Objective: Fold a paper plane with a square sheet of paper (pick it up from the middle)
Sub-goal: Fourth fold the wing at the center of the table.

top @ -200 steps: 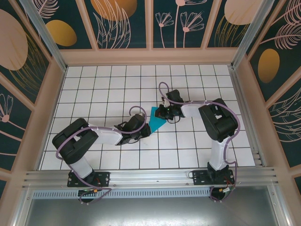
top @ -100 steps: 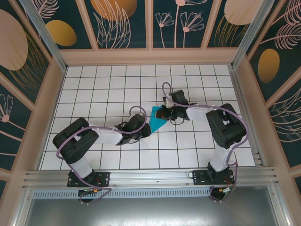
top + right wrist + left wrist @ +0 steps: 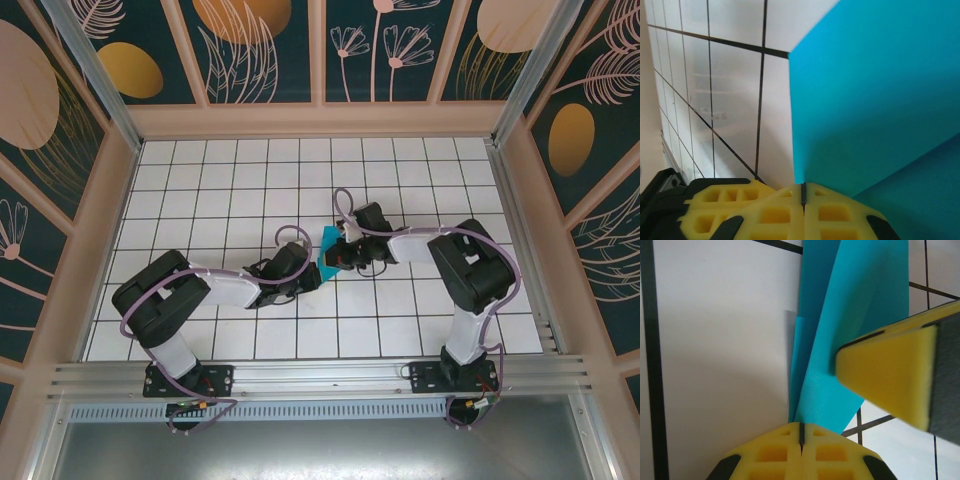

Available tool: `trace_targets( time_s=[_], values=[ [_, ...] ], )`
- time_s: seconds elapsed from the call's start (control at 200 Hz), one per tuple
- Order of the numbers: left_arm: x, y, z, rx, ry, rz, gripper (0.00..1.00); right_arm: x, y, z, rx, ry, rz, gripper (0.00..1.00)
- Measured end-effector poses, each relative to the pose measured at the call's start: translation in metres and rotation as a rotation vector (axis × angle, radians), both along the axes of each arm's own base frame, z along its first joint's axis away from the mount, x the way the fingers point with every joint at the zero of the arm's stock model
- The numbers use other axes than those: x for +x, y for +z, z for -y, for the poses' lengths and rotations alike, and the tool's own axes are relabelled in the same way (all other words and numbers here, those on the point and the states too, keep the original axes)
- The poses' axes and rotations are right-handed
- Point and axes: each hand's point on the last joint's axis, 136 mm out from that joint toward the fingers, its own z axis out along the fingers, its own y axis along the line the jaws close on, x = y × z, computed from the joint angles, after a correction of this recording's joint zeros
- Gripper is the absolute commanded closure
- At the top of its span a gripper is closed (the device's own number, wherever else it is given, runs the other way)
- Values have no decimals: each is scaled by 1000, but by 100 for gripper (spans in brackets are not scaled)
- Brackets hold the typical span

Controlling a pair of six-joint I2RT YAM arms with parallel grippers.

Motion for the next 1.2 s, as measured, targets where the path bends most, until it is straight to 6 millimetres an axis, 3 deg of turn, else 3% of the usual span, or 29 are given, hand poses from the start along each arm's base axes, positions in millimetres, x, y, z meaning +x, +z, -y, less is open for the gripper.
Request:
trace_targets(
  time_s=[0.32, 0.585, 0.851, 1.201],
  values=[
    [-3, 4, -1, -11, -7, 2, 100, -1, -11, 2, -24, -2, -16, 100],
    [-2, 33, 9, -99, -50, 68, 100, 0, -12, 1, -39, -3, -10, 100],
    [-8, 2, 6, -38, -56, 0, 100, 0, -12, 2, -40, -1, -10, 100],
    [-8, 1, 6, -37, -56, -1, 100, -2, -8, -1, -39, 29, 26, 100]
  ],
)
